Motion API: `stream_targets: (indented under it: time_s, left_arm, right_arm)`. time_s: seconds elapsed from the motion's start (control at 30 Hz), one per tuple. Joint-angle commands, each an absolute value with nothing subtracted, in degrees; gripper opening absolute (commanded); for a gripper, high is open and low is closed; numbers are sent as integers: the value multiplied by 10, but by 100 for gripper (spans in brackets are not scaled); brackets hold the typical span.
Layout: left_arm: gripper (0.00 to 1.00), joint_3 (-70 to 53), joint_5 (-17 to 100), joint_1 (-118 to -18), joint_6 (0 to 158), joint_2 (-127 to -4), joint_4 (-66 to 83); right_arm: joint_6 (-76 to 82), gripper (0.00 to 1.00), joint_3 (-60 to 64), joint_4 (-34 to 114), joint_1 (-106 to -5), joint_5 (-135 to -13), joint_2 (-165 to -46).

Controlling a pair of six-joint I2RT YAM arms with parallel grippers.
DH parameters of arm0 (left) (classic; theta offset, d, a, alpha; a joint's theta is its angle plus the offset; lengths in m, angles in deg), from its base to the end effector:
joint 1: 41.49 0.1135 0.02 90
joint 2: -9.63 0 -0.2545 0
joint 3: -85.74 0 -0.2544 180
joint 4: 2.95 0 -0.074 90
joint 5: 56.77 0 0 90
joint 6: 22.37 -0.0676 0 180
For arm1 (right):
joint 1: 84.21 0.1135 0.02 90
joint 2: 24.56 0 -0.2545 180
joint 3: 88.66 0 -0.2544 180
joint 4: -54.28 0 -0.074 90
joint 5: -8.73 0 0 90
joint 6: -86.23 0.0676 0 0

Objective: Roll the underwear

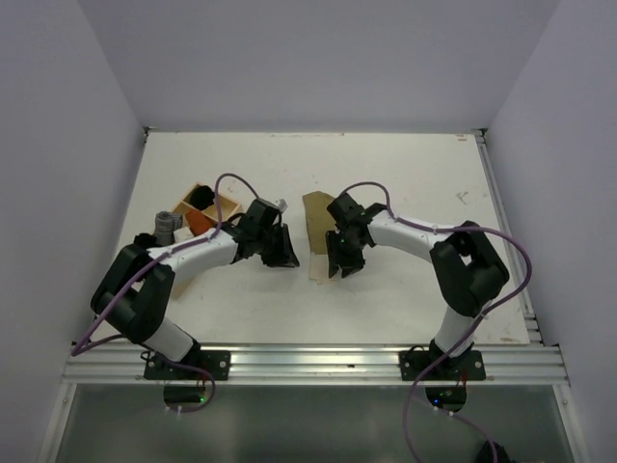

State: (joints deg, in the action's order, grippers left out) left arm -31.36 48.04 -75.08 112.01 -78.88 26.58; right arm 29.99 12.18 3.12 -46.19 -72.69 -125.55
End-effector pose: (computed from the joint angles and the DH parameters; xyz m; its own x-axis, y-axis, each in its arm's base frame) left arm 0.2590 -0.1928 0.1436 -0.9477 -0.1823 -0.2618 -0.0088 0.8353 -0.5497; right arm 0.2663 0.2210 0.1341 -0.9839 -0.0717 -0.1639 -0.1163 0.9526 0.2812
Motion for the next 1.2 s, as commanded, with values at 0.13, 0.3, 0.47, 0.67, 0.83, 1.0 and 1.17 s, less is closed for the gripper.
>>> stream_targets:
  time_s: [0.13,0.3,0.47,0.67,0.83,1.0,1.17]
  left_arm:
    - [18,-297,490,-755,1107,-803,248]
    - [18,-292,491,-755,1104,-809,250]
    - [19,-296,504,-755,1105,-813,238]
    - [22,-307,531,-754,1117,-813,208]
    - [24,-304,538,-755,1119,-817,199]
    - [26,-301,543,-755,1118,-824,198]
    - [30,-303,549,-754,1122,-827,188]
  right_arm:
    - [286,37,142,41,-469,-743,-1279]
    - [280,29,165,61,-483,-728,-1267]
    - [267,23,176,99,-490,-684,-1262]
    - [263,15,181,108,-501,-655,-1263]
    - [258,7,201,127,-510,-632,-1257]
    - [257,32,201,119,-519,-615,-1234]
    - [264,44,185,102,-527,-618,-1232]
